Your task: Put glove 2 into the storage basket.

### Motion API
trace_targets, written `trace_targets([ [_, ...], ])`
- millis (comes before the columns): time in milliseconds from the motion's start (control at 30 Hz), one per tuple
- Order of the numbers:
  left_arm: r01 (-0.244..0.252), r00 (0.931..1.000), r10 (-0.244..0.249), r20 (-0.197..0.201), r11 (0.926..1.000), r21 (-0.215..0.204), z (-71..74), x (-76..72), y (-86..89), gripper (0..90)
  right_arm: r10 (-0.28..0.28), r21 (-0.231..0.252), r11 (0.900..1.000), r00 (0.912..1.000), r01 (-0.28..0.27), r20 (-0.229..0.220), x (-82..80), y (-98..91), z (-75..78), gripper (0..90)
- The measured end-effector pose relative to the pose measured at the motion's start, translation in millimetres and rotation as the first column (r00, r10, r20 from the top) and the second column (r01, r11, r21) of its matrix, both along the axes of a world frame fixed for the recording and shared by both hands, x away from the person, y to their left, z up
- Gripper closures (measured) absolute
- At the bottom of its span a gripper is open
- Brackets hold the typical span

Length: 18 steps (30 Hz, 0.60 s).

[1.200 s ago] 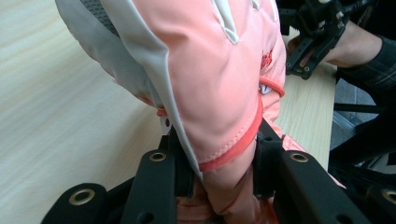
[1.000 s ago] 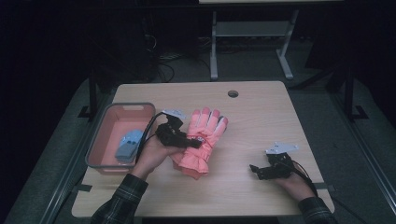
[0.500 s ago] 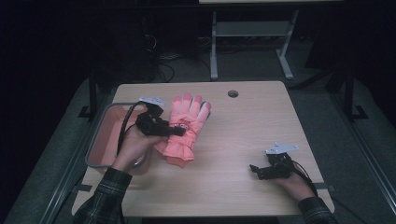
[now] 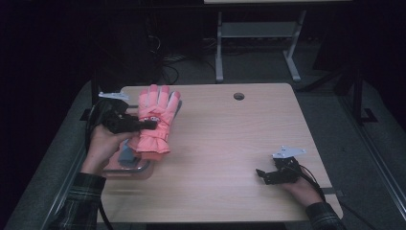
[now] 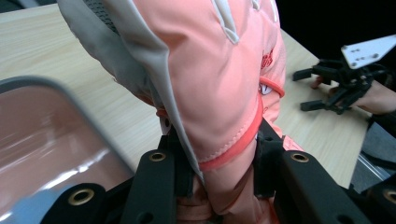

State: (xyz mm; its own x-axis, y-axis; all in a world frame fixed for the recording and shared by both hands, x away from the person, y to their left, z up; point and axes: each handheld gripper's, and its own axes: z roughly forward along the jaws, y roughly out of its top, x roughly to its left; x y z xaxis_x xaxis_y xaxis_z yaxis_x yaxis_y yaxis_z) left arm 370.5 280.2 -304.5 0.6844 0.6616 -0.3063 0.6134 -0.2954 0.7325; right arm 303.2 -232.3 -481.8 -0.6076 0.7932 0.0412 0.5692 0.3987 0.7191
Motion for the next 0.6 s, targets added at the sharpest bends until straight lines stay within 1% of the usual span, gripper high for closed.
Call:
trace_targets([
  [167,-0.054,0.9985,0.054,-0.011,0.9985,-0.002,-2.5,-1.7,26.8,67.4,-0.002,-0.001,1.0,1.0,0.002,0.0,0.2,0.1,0.0,11.4],
  [333,-0.096,0.995,0.096,-0.028,0.9954,0.005,-8.1,-3.6,48.1,67.3,-0.001,-0.001,1.0,1.0,0.001,0.001,0.2,0.1,0.0,11.4],
  [433,-0.122,0.9917,0.122,-0.041,0.9925,0.005,-12.5,-2.9,59.2,67.3,-0.002,-0.001,1.0,1.0,0.002,0.0,0.2,0.1,0.0,11.4],
  [500,-0.135,0.9895,0.136,-0.05,0.9907,0.012,-16.2,-1.9,64.8,67.3,-0.001,-0.004,1.0,1.0,0.001,0.001,0.5,-0.1,-0.1,11.4],
  [600,-0.146,0.9865,0.147,-0.071,0.989,0.02,-24.2,0.2,70.7,67.1,-0.003,-0.003,1.0,1.0,0.003,0.001,0.5,0.0,-0.1,11.4],
])
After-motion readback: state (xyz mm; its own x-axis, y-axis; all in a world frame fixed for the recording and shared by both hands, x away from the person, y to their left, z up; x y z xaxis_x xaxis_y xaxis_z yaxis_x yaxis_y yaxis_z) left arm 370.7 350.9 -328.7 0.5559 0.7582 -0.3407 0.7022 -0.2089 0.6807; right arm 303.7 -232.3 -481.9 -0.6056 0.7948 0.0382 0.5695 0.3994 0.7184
